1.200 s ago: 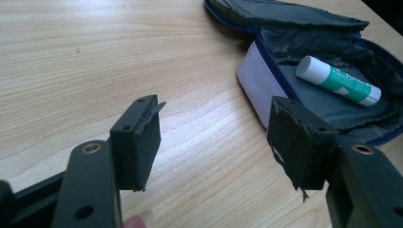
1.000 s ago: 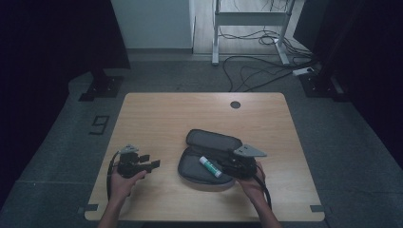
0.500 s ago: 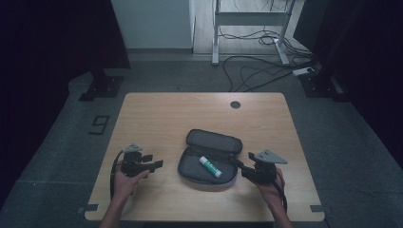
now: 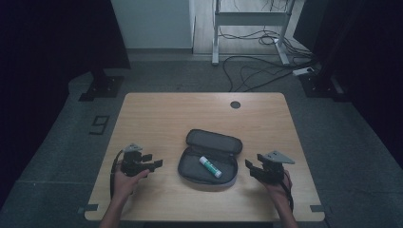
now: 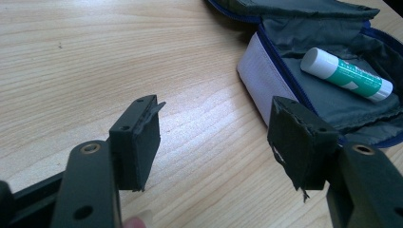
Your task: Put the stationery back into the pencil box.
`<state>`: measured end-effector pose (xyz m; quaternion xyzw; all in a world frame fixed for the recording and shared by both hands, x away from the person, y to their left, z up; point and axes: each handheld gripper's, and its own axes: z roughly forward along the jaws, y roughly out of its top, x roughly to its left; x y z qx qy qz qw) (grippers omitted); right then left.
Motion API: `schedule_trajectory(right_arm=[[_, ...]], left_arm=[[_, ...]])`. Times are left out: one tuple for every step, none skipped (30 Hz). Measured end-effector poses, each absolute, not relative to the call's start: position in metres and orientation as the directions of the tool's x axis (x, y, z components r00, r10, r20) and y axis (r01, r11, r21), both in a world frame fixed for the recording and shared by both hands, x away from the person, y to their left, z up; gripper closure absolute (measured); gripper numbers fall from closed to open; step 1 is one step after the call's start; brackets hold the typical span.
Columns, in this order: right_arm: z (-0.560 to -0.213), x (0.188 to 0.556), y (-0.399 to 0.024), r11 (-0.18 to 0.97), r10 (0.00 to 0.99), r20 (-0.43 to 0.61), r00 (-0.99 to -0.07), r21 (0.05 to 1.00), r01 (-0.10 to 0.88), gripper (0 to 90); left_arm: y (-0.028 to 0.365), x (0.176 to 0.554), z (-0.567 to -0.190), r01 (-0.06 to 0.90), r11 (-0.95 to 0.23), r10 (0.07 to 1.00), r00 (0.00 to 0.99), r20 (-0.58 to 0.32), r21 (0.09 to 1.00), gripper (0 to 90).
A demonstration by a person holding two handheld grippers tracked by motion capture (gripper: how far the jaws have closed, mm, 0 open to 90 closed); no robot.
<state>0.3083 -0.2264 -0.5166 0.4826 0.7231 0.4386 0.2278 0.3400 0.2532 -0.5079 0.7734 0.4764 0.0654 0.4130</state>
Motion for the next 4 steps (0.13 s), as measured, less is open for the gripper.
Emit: schedule_trajectory(right_arm=[[-0.5166,0.3083,-0.2264,0.149,0.898,0.094,-0.43,0.854,0.498,39.9],[-0.5165,0.3085,-0.2273,0.145,0.899,0.097,-0.427,0.854,0.499,40.2],[-0.5165,0.3085,-0.2273,0.145,0.899,0.097,-0.427,0.854,0.499,40.2],[-0.5167,0.3089,-0.2281,0.144,0.898,0.102,-0.429,0.852,0.503,40.0]], left_arm=[[0.2532,0.34,-0.5079,0.683,-0.205,0.791,0.538,-0.292,0.701,35.3],[0.2528,0.3399,-0.5077,0.68,-0.207,0.79,0.541,-0.29,0.704,35.3],[0.2528,0.3399,-0.5077,0.68,-0.207,0.79,0.541,-0.29,0.704,35.3],[0.2524,0.3398,-0.5077,0.678,-0.208,0.79,0.542,-0.288,0.705,35.3]])
